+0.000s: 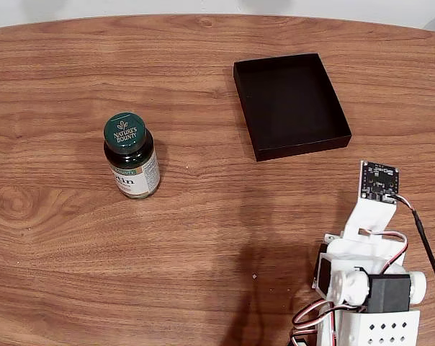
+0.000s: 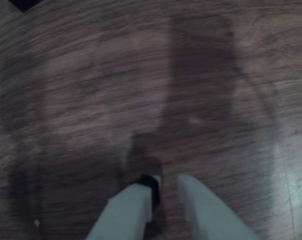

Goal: Pick up the pill bottle and place it in the black box.

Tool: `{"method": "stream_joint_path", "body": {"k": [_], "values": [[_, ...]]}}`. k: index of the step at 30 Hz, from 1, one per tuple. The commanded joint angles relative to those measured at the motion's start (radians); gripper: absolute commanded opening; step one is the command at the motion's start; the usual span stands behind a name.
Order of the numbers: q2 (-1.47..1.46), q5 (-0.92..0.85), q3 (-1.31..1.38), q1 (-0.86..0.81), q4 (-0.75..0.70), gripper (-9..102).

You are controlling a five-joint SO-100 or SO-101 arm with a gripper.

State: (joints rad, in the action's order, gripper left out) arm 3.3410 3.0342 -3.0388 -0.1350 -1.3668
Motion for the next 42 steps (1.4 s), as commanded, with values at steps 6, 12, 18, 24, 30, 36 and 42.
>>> {"method": "stream_joint_path", "body": {"k": [6,12,18,24,30,36,42], "values": [[-0.005,-0.041,0.009,-0.018,-0.146,0],[-0.005,-0.041,0.009,-0.018,-0.146,0],[-0.005,-0.041,0.009,-0.018,-0.146,0],[-0.005,-0.037,0.009,0.005,-0.147,0],[-0.003,0.098,0.009,0.071,-0.147,0],[-0.003,0.064,0.009,0.089,0.037,9],[-0.083,0.184,0.009,0.19,0.325,16]]}}
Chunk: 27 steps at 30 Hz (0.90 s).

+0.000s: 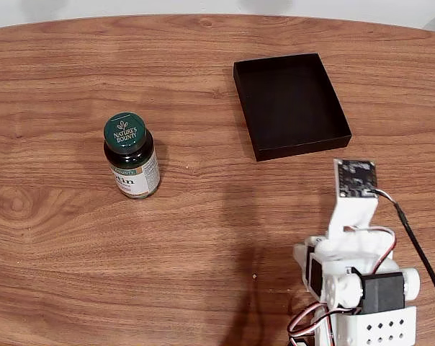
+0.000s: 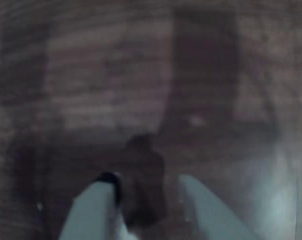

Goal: Pick up the pill bottle and place it in the black box.

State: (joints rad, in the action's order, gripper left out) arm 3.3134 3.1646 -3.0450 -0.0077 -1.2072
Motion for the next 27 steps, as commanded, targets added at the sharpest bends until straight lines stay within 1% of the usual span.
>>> {"method": "stream_joint_path", "body": {"k": [1,5,10,16,27], "values": [[-0.074,0.055,0.015,0.091,0.222,17],[-0.138,0.058,0.015,0.195,0.393,21],[-0.244,0.051,0.015,0.301,0.537,25],[-0.364,0.035,0.015,0.403,0.698,29],[-0.586,0.071,0.023,0.54,1.112,34]]}}
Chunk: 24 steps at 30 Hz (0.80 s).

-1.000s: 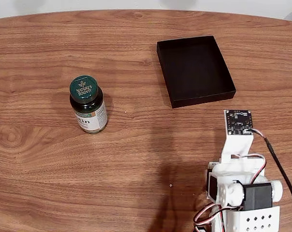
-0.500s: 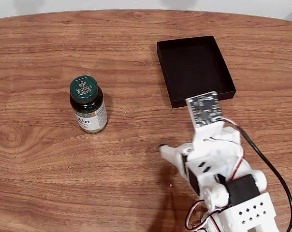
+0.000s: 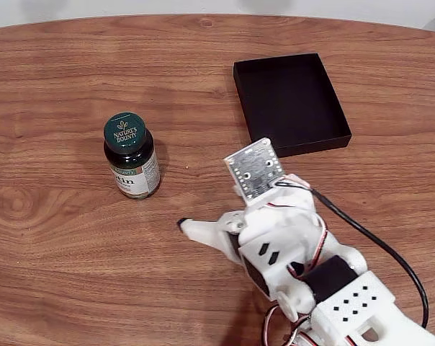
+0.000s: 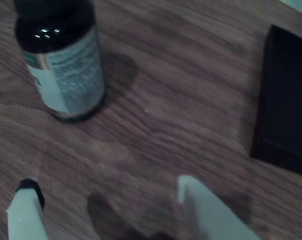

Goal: Pick up the pill bottle and place it in the black box.

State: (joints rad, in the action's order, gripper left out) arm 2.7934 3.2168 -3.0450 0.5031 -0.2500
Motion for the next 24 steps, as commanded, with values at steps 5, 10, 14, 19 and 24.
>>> {"method": "stream_joint_path", "body": {"k": [5,10,14,19,24], "values": [[-0.296,0.008,0.031,0.043,0.479,39],[-0.523,-0.017,0.087,0.048,0.678,41],[-0.696,-0.017,0.175,0.034,0.755,44],[-0.904,-0.014,0.275,0.037,0.896,48],[-1.074,-0.029,0.385,0.058,0.991,48]]}}
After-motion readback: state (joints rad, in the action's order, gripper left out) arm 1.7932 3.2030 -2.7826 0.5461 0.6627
